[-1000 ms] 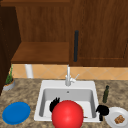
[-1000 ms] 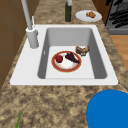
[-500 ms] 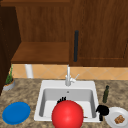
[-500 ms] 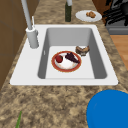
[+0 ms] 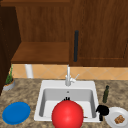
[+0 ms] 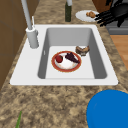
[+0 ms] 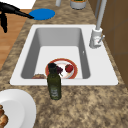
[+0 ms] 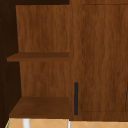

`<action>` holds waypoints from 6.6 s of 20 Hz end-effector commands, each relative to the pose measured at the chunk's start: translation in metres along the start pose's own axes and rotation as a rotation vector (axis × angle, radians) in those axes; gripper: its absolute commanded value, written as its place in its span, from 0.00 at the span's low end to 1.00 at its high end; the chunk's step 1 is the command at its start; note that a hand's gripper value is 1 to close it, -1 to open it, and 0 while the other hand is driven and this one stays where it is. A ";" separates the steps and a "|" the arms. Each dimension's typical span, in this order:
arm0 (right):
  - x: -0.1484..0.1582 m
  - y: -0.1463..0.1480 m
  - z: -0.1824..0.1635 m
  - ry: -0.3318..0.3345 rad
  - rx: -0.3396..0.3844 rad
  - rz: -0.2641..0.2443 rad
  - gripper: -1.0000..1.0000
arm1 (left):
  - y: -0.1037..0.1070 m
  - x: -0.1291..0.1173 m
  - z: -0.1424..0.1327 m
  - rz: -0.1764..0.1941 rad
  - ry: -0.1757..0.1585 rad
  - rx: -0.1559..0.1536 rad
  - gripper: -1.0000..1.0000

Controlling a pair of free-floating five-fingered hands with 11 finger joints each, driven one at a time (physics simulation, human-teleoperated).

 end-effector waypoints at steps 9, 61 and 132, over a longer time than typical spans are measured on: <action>0.000 0.000 0.000 0.000 0.000 0.000 0.50 | -0.012 -0.054 -0.029 0.069 0.042 -0.043 0.00; 0.000 0.000 0.000 0.000 0.000 0.000 0.50 | -0.162 -0.204 -0.018 0.101 0.233 0.011 0.00; 0.000 0.000 0.000 0.000 0.000 0.000 0.50 | -0.218 -0.319 0.027 0.595 0.259 -0.067 0.00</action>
